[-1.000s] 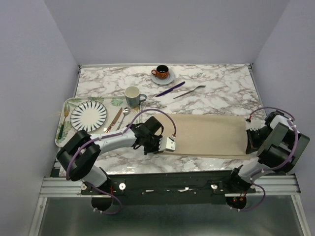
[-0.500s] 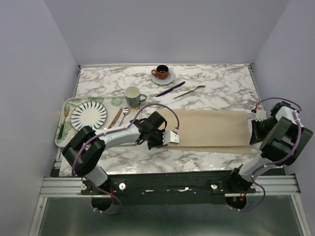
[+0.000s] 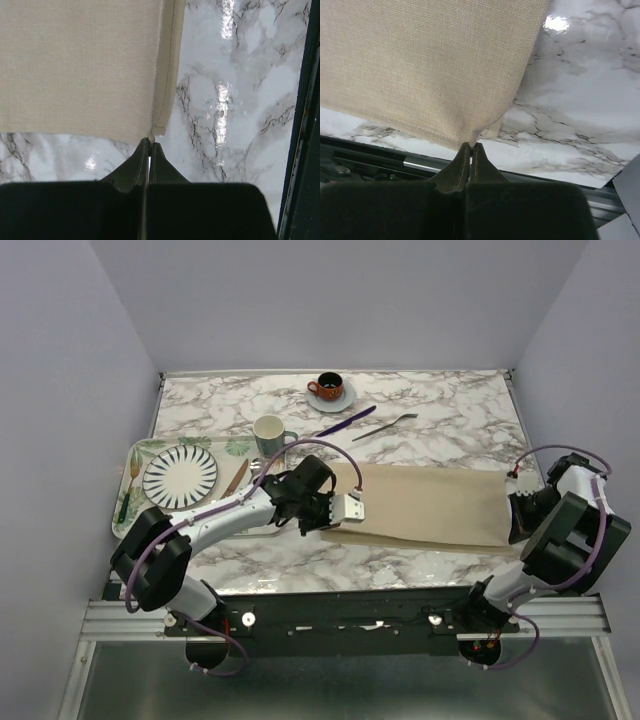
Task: Fold the napkin into a case and place the utensils inside
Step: Fold and flatten the napkin at the center of the board.
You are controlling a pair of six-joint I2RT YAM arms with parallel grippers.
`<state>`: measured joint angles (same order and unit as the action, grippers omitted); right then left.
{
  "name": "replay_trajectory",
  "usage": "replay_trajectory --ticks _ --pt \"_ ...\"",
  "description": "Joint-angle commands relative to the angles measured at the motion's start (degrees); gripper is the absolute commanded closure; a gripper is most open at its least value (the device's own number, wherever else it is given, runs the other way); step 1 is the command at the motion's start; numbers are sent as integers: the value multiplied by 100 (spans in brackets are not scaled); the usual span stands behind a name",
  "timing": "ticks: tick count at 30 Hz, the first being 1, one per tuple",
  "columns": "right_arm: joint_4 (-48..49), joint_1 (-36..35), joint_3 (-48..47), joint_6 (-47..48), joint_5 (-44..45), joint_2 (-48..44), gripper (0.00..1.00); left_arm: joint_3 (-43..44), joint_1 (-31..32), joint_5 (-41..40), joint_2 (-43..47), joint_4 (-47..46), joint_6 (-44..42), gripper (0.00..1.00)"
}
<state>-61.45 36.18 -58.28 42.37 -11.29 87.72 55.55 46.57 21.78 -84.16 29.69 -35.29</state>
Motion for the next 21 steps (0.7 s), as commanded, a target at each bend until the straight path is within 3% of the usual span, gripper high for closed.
replay_trajectory --ticks 1,5,7,10,11,13,15,16,17,19,21 --pt "520 55 264 43 381 306 99 -290 -7 -25 -206 -59 22 100" --pt "678 47 282 -9 470 649 99 -343 -16 -183 -557 -253 48 100" --pt "740 47 256 -27 505 746 93 -352 -16 -201 -636 -341 66 100" --pt "530 47 99 43 470 755 68 -299 -16 -262 -663 -263 154 76" --pt "416 55 28 78 435 694 52 -264 -25 -288 -550 -175 163 68" --pt "-32 55 -147 262 225 493 43 -63 -112 -245 -339 236 241 64" --pt "-531 55 -621 464 -204 36 29 305 -331 62 135 510 373 41" --pt "-717 55 -867 509 -416 -105 24 447 -358 89 293 677 513 34" --pt "-902 55 -1348 553 -644 -280 16 605 -394 72 599 722 549 19" --pt "-1456 55 -1991 649 -1470 -387 14 1053 -429 -85 856 652 741 1" --pt "-1859 55 -2850 702 -2346 -510 7 1448 -438 -436 1120 486 970 1"
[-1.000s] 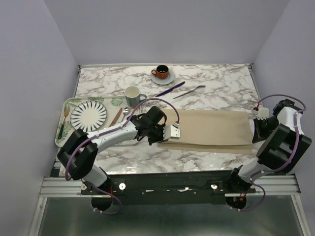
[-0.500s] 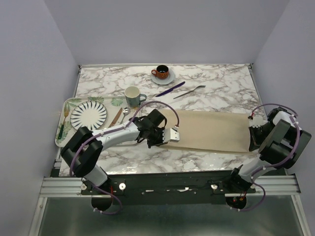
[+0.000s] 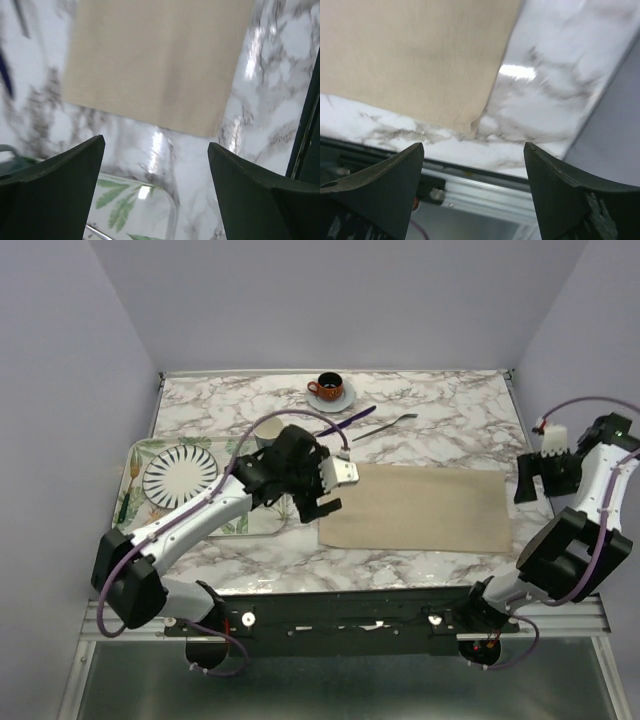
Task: Fold the napkin into a case and place the utensils inside
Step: Fold and flatten the napkin at the center of the board, then smooth out the rectangle-folded napkin at the center of the board.
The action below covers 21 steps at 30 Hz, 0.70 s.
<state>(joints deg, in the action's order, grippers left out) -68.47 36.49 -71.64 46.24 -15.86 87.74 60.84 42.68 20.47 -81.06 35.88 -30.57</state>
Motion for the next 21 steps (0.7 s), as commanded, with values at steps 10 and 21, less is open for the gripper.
replay_trajectory --ticks 10,21 --pt "1122 -37 -1671 -2172 -5321 -1154 0 1588 -75 -1154 408 -1559 1966 1" --pt "2210 -1662 453 -3312 -5184 -258 0 2020 -330 1458 -1507 -2321 5313 1"
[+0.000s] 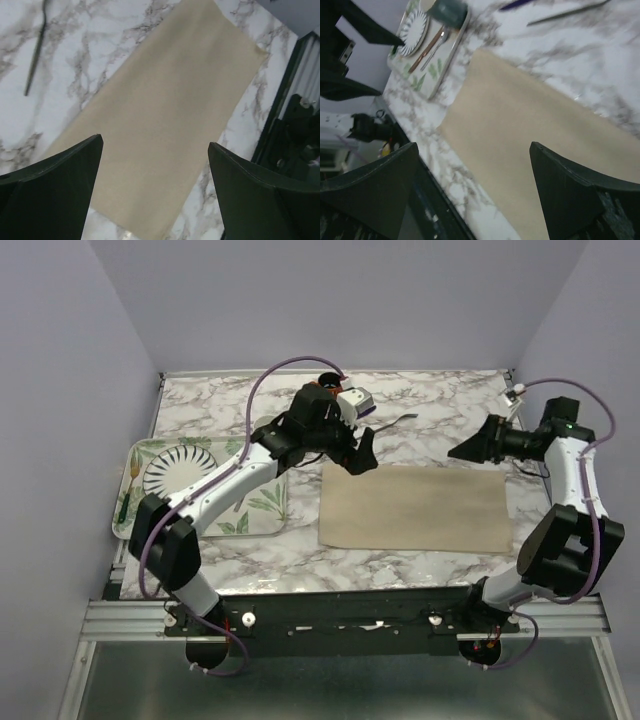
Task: Fold the napkin into a case and place the utensils inside
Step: Smooth out the rectangle-folded napkin at the center of the board.
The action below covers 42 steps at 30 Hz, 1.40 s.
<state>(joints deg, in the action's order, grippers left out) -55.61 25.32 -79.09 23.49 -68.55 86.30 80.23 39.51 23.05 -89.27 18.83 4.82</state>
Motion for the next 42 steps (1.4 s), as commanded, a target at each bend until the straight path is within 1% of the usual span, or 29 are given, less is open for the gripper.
replay_trajectory --ticks 1,2,4,5,7,9,10,12,16,19,22,27,28,33,36,39,40,42 --pt "1025 -659 1333 -1178 157 -70 0 29 -4 1333 -818 -1009 1994 1" --pt "1105 -886 1474 -1206 210 9 0 2 -4 1421 -959 -1213 2397 1" --pt "1412 -1064 1755 -1450 325 298 0 -94 -4 1658 -1363 -1748 2655 1" --pt "1587 -1169 1826 -1583 325 395 0 -130 -13 1763 -1486 -1847 2812 1" --pt "2088 -1249 1932 -1977 369 736 0 -174 -4 1984 -1882 -2477 3191 1" --pt "2509 -1337 1932 -2215 404 984 0 -174 -4 2081 -2259 -2830 3594 1" --pt "2642 -1363 1924 -2495 413 1168 0 -148 -4 2124 -2374 -3128 3709 1" --pt "3036 -1425 1915 -2725 457 1336 0 -121 -4 2195 -2716 -3446 3964 1" --pt "3443 -1530 1801 -3165 492 1731 0 1 -13 2345 -3262 -4297 4710 1" --pt "3680 -1539 1660 -3350 623 2065 0 168 -31 2310 -3605 -4449 4800 1" --pt "3812 -1530 1528 -3455 957 2355 0 291 -92 2239 -3895 -4633 4958 1" --pt "4102 -1495 1545 -3746 1212 2655 0 371 -250 2134 -4273 -4889 5239 1" --pt "4163 -1486 1572 -3746 1126 2698 0 371 -259 2134 -4309 -4924 5266 1" --pt "4112 -1469 1493 -3799 1257 2681 0 222 -277 2125 -4309 -4906 5275 1" --pt "4023 -1469 1440 -3772 1099 2567 0 204 -286 2125 -4143 -4977 5222 1" --pt "4102 -1512 1414 -4009 871 2453 0 292 -286 1993 -4063 -5003 5248 1" --pt "4163 -1530 1423 -4227 818 2427 0 344 -294 1932 -4054 -5012 5257 1" --pt "4443 -1565 1440 -4483 782 2391 0 406 -286 1809 -4115 -5021 5301 1"
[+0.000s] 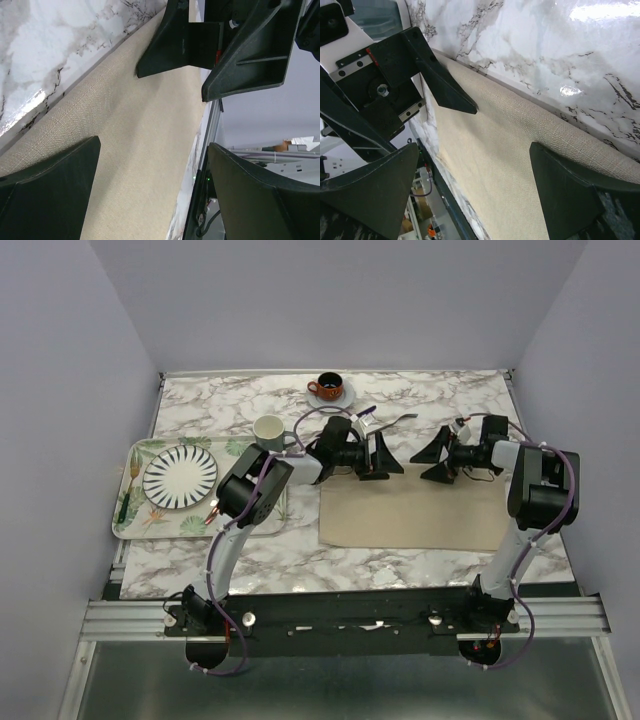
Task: Fold the napkin into a case and place the utensils inside
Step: Smooth out the rectangle-folded napkin at the center of the board.
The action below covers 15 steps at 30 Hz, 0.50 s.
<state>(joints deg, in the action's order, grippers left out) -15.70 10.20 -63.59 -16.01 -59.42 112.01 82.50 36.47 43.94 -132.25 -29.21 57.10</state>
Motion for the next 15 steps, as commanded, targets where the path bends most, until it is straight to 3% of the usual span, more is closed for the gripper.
replay_trajectory --ticks 1,8,15 --pt "541 -62 -92 -744 -131 -179 0 222 10 -333 147 -182 82 1" --pt "779 -114 -145 -1369 343 198 0 214 -113 -694 -152 29 345 1" --pt "630 -114 373 -1625 931 -3 0 -426 -122 -659 32 214 310 1"
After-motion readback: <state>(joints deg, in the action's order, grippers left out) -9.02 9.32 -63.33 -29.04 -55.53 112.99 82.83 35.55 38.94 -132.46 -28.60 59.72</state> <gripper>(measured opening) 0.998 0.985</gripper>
